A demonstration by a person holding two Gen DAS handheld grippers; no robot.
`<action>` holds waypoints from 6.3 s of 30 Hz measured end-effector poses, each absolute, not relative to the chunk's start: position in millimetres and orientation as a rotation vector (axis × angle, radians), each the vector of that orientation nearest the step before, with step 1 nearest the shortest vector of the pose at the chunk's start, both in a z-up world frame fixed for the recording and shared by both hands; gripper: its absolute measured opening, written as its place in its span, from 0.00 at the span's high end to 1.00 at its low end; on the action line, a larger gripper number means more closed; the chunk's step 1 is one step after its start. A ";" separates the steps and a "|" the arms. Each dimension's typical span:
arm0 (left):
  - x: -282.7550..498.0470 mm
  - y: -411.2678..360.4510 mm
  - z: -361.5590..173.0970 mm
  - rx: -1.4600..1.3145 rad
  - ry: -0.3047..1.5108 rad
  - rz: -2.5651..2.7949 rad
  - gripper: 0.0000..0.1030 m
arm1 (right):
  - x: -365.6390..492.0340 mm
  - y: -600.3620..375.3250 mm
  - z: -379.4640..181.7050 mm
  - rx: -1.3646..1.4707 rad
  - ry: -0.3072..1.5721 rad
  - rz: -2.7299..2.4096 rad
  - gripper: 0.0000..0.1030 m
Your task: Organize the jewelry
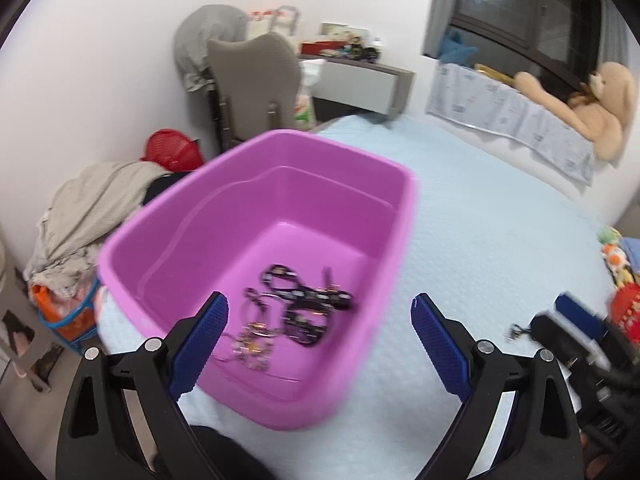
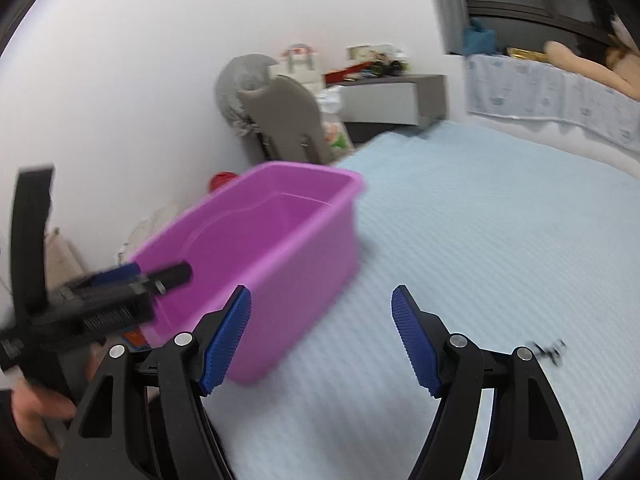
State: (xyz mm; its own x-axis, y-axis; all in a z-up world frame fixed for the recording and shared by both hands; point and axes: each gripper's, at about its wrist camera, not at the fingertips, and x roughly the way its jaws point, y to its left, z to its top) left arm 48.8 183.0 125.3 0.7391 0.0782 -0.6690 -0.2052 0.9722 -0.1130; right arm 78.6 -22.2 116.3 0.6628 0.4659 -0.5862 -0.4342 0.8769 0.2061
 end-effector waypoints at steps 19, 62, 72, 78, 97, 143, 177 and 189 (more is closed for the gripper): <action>106.5 -23.3 36.8 -0.048 0.792 -0.204 0.12 | 60.4 -248.2 4.5 0.177 0.752 0.146 0.32; 214.0 -129.0 -97.9 0.090 0.892 -0.292 0.43 | 219.3 -285.6 -111.1 0.130 0.876 0.195 0.74; 217.3 -136.0 -93.2 0.021 0.904 -0.431 0.98 | 219.5 -286.6 -111.1 0.185 0.863 0.219 0.95; 208.9 -130.3 -87.9 -0.027 0.900 -0.462 0.98 | 213.2 -290.0 -105.1 0.214 0.840 0.219 0.97; 167.7 -111.2 -24.5 -0.032 0.783 -0.486 0.98 | 167.5 -277.6 -36.9 0.204 0.720 0.213 0.97; 89.7 235.4 141.0 -0.170 0.516 -0.024 0.98 | 154.3 88.6 135.4 0.023 0.564 0.695 0.97; 83.1 300.3 90.2 -0.285 0.783 0.317 0.10 | 155.9 126.6 100.1 -0.022 0.758 0.629 0.49; 67.1 283.4 103.8 -0.198 0.767 0.392 0.06 | 136.5 113.0 102.0 -0.008 0.749 0.598 0.42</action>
